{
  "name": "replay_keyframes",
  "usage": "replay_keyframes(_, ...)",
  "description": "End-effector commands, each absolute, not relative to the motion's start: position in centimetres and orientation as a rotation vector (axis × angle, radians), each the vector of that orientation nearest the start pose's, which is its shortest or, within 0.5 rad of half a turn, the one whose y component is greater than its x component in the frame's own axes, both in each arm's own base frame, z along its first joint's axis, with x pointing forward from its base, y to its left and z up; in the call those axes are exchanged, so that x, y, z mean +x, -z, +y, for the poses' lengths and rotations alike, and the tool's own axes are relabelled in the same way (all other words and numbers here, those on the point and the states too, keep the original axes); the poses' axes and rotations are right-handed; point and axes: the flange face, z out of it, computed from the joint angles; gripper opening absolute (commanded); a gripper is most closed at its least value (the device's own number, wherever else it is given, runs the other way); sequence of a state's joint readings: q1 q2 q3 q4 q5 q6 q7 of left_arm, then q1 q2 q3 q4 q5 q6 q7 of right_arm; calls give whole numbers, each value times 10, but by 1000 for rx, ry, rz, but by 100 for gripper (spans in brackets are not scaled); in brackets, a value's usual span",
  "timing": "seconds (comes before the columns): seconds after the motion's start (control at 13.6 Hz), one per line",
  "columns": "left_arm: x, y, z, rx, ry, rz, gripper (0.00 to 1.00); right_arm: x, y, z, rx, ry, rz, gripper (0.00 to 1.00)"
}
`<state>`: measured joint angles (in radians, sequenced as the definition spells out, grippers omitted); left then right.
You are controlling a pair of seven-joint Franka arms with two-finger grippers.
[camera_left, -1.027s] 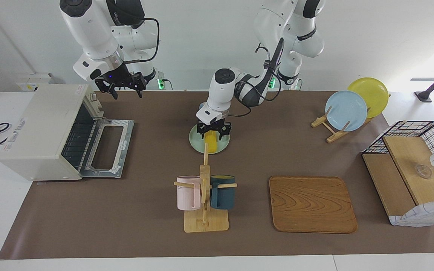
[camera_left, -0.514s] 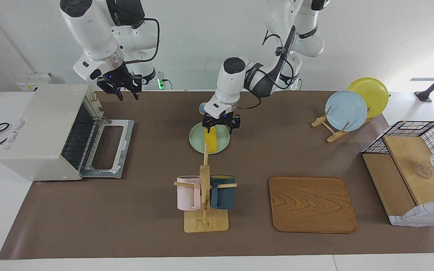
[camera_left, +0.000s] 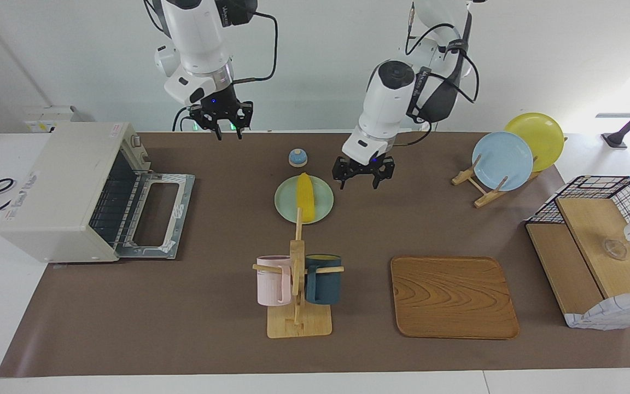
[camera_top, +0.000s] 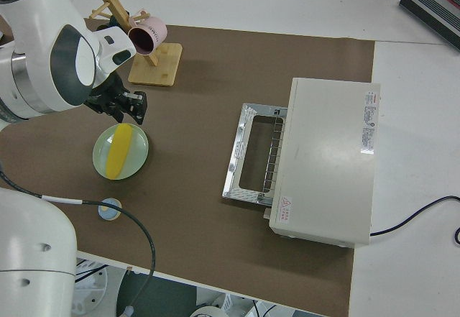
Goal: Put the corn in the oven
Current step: 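Release the corn and withdraw the left gripper while the right gripper nears the plate, then grasp the green plate rim with the right gripper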
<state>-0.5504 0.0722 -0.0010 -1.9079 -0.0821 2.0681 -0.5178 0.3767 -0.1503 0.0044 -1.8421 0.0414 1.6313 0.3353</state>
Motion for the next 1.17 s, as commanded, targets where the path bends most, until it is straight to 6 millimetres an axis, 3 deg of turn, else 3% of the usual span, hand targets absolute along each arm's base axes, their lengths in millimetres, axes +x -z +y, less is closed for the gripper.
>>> replay_keyframes(0.0,510,-503,-246,-3252,56,12,100,463,-569,238,-3123,-57,0,48)
replay_keyframes(0.15,521,-529,-202,-3248,55,2,100,460,-553,291,-3130,-37,21,48)
replay_keyframes(0.37,537,-561,-151,-3240,28,2,100,463,-509,403,-3188,16,109,48)
replay_keyframes(0.59,543,-587,-112,-3232,34,17,100,466,-467,444,-3170,89,111,48)
replay_keyframes(0.66,545,-594,-99,-3227,36,20,100,448,-428,478,-3221,72,65,48)
replay_keyframes(0.73,546,-599,-86,-3214,42,26,100,445,-398,496,-3252,147,54,48)
replay_keyframes(0.81,545,-601,-76,-3189,43,47,100,450,-378,502,-3253,235,12,48)
replay_keyframes(0.95,537,-608,-62,-3152,23,100,100,449,-342,494,-3290,234,-30,48)
replay_keyframes(1.1,529,-615,-45,-3150,-13,99,100,441,-329,488,-3307,218,-63,47)
